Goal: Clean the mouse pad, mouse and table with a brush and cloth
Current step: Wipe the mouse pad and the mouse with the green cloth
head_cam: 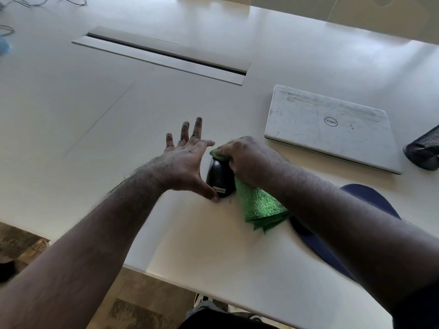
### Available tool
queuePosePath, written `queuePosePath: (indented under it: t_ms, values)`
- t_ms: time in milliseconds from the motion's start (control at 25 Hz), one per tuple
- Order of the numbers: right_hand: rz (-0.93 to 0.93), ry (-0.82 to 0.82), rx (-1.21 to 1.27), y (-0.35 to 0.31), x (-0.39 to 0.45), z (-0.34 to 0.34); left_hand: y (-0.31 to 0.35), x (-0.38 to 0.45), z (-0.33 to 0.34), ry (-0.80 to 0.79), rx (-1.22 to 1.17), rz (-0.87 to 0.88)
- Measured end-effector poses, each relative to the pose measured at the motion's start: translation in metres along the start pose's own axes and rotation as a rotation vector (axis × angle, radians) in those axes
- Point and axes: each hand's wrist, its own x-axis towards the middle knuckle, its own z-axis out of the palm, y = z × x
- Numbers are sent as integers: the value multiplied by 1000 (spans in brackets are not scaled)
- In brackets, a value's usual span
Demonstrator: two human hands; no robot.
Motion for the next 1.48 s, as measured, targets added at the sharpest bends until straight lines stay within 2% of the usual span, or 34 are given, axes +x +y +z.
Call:
queuePosePath:
  t_ms: [200,360,440,560,720,800,880,1080,1280,1480]
  values:
    - [-245,14,48,-16,-24,-3,0,0,-3,-10,-12,-13]
    - [-262,-109,78,-18,-31,-14,-1,-2,0,-13,-17,-10]
    - [-204,5,226,-10,-31,-25,-2,-1,0,-21,-5,-19]
    - [-89,275,376,1,-29,-34,-4,-1,1,-36,43,-9]
    - [58,393,337,10,-25,-33,-1,4,1,-47,23,25]
    - [147,379,276,13,-25,-36,2,9,-3,-48,9,42]
    - [222,292,207,12,-24,-35,3,14,-7,-67,6,44]
    - [244,49,23,-3,-18,-14,5,20,-8,-95,21,37]
    - [168,74,112,2,-23,-9,3,21,-6,-72,26,81]
    - [117,162,216,8,-26,2,2,22,-5,-120,-13,75]
